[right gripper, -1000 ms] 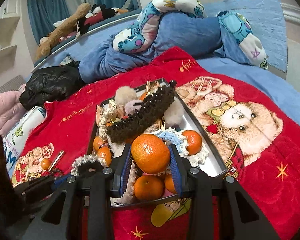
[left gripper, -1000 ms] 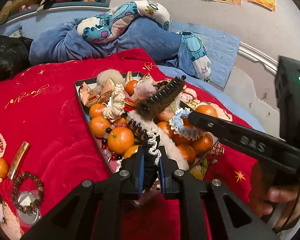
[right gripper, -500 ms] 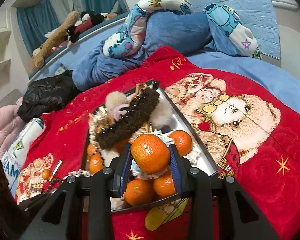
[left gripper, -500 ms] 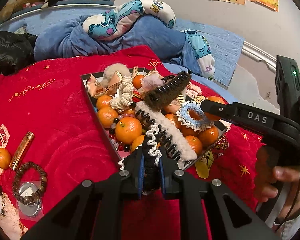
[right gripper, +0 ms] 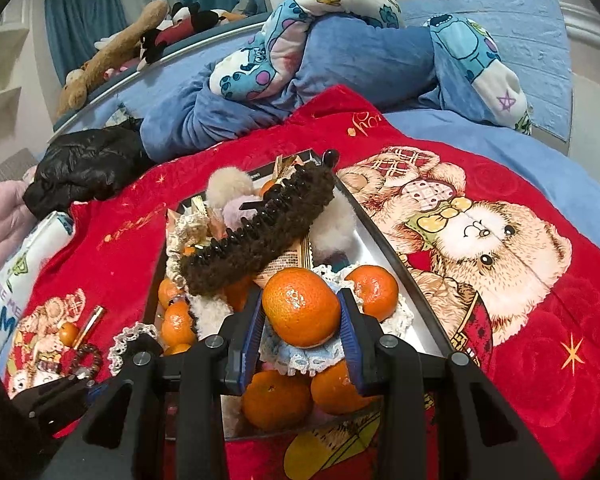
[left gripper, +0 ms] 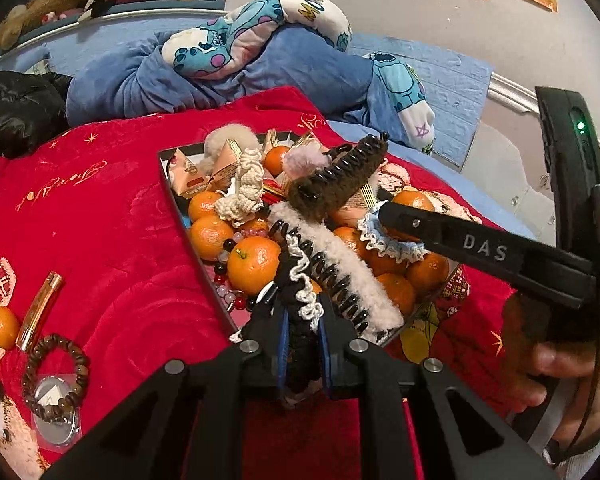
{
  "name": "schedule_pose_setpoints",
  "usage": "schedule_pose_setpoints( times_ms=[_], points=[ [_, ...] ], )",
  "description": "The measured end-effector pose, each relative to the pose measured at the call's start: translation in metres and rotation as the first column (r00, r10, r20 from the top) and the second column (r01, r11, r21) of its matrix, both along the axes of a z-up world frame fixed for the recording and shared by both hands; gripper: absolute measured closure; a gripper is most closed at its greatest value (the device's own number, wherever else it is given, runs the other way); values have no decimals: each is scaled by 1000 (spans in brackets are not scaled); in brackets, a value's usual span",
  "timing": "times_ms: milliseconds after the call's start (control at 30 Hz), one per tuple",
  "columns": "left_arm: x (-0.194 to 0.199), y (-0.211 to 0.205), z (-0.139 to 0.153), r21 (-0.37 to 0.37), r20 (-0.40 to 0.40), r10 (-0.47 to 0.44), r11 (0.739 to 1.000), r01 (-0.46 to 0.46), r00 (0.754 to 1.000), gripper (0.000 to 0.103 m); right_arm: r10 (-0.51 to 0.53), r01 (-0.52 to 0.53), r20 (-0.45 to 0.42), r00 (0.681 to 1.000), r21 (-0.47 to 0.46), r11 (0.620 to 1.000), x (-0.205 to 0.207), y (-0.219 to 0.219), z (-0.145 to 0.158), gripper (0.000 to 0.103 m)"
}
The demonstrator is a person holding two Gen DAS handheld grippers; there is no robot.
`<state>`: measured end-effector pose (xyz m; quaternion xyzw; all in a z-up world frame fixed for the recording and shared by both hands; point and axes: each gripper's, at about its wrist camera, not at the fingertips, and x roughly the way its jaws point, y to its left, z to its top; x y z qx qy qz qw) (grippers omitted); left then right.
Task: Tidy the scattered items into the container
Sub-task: 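Open both grippers to drop the cord and orange into the tray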
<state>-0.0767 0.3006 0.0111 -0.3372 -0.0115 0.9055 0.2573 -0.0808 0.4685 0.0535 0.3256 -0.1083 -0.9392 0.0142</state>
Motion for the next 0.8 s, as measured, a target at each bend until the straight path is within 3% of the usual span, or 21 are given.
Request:
schedule_pose_setpoints(
  times_ms=[600, 767, 800],
  points=[
    [-9, 2, 3, 32, 2, 2, 999, -2, 1000, 90, -19, 19, 8, 1000, -6, 1000, -3, 7, -9, 67],
    [-9, 5, 4, 0, -8, -9, 1000, 9, 1000, 89, -1, 0, -16, 1000, -40, 999, 1, 5, -3, 65],
    [-9, 5, 4, -4, -6, -15, 1000, 15, 1000, 85, -1, 0, -21, 1000, -42, 999, 2, 5, -2, 64]
  ],
)
